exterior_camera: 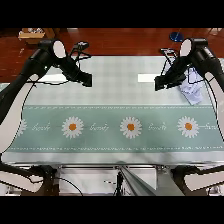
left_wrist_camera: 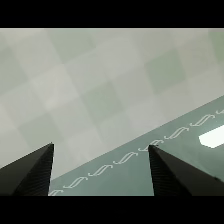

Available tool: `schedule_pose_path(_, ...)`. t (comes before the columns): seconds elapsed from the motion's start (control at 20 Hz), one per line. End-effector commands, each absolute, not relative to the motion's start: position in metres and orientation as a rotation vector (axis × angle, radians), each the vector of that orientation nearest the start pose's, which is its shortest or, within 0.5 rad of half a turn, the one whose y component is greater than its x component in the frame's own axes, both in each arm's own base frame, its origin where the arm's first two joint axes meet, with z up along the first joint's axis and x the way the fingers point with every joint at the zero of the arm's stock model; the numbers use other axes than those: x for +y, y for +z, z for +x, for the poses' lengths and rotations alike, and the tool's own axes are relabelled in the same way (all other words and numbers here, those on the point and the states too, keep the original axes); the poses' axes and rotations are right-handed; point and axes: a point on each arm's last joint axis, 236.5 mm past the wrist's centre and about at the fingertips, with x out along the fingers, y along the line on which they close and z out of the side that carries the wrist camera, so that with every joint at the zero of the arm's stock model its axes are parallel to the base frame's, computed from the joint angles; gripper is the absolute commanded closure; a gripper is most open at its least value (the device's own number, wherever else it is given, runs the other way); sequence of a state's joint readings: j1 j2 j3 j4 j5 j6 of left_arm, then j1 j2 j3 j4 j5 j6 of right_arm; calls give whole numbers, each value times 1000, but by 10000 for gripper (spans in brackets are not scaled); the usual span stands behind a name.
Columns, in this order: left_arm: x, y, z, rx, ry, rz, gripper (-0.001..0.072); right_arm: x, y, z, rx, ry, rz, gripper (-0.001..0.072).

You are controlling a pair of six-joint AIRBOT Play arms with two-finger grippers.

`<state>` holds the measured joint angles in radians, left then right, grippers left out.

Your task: Fold the shirts.

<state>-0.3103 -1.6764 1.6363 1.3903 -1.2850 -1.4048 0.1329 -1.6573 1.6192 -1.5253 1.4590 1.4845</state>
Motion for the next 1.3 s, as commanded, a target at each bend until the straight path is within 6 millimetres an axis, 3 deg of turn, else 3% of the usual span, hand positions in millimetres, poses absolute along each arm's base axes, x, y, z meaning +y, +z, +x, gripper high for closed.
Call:
schedule_pose_path(0.0, -184, 0, 441, 1303, -486, 187, -7, 72, -2, 455, 1362, 201, -122, 117)
schedule_pose_path(0.15, -183, -2, 455, 1255, -471, 192, -7, 64, 7, 490, 1214, 164, -156, 118)
schedule_pose_path(0.3, -169, 2, 461, 1244, -443, 184, -7, 1, 38, 535, 1020, -81, -216, 119)
schedule_pose_path(0.4, -158, 3, 460, 1259, -426, 172, -7, -44, 61, 554, 919, -178, -202, 119)
schedule_pose_path(0.55, -147, 5, 457, 1281, -411, 161, -7, -116, 63, 556, 878, -290, -98, 119)
schedule_pose_path(0.7, -146, 8, 457, 1274, -411, 161, -7, -170, 40, 542, 908, -357, 111, 117)
schedule_pose_path(0.85, -147, 9, 457, 1273, -411, 161, -7, -190, 17, 535, 923, -348, 310, 117)
schedule_pose_path(1.0, -145, 8, 452, 1298, -414, 164, -6, -201, -6, 532, 955, -346, 342, 117)
schedule_pose_path(1.25, -144, 6, 443, 1329, -435, 190, -7, -196, -52, 534, 1026, -323, 357, 116)
